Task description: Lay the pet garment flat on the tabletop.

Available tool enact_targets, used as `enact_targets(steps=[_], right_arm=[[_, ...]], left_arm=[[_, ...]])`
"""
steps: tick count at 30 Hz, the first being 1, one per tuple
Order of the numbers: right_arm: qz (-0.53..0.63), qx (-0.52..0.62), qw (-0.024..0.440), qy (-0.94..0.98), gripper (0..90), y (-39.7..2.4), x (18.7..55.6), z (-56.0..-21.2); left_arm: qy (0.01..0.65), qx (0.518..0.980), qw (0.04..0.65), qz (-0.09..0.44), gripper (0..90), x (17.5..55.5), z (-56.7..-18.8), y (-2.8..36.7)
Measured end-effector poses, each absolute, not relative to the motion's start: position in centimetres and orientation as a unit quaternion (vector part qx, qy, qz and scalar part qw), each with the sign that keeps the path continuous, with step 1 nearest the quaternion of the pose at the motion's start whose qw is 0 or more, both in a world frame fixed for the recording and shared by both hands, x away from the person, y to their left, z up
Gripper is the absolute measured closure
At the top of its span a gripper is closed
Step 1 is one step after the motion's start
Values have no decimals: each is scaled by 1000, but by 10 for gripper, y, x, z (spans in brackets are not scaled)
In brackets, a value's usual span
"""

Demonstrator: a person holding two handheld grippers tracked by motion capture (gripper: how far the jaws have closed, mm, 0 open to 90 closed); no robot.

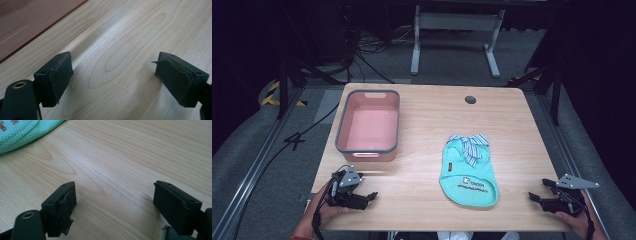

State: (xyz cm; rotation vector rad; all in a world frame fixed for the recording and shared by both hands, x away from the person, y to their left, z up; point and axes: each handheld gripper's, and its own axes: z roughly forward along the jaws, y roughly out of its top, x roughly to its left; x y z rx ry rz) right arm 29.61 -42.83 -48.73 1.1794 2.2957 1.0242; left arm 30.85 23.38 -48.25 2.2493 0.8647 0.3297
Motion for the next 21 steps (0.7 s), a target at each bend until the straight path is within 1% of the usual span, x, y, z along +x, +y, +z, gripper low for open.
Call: enact_targets(steps=[21], right_arm=[[363, 418, 181, 813, 193, -428, 296, -487]], left_arm=[[333, 867, 348, 125, 148, 309, -482, 234]])
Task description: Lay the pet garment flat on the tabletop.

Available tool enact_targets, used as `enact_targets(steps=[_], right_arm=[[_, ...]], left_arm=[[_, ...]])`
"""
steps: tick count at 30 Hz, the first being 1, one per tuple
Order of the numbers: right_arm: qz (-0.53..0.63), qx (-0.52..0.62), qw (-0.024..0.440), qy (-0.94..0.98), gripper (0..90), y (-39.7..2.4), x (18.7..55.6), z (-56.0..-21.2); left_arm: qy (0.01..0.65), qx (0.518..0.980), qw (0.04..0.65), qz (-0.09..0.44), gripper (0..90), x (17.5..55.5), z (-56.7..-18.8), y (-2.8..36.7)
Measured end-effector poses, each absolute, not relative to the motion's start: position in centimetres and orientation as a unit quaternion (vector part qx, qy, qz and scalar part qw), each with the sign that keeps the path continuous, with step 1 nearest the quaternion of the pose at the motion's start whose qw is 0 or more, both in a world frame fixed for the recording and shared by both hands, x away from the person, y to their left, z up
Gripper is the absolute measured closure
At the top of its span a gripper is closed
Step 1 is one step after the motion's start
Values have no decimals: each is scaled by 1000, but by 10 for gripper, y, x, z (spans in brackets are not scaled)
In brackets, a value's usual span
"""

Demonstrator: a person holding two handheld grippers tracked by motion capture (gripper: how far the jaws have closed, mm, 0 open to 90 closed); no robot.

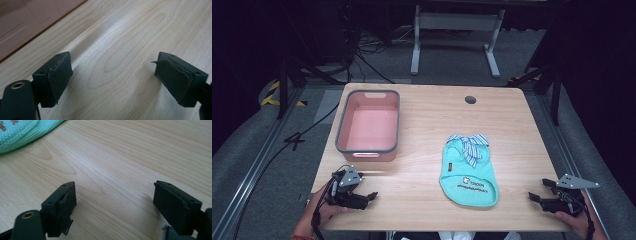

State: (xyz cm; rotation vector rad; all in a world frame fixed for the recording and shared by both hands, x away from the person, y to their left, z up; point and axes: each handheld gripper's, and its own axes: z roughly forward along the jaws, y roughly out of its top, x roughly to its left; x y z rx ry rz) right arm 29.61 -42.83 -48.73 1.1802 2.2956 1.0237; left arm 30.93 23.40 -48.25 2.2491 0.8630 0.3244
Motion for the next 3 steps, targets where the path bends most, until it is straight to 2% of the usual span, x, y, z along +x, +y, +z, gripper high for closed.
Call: enact_targets(steps=[3], right_arm=[[363, 418, 181, 813, 192, -428, 296, -487]], left_arm=[[334, 867, 347, 127, 149, 309, -482, 234]])
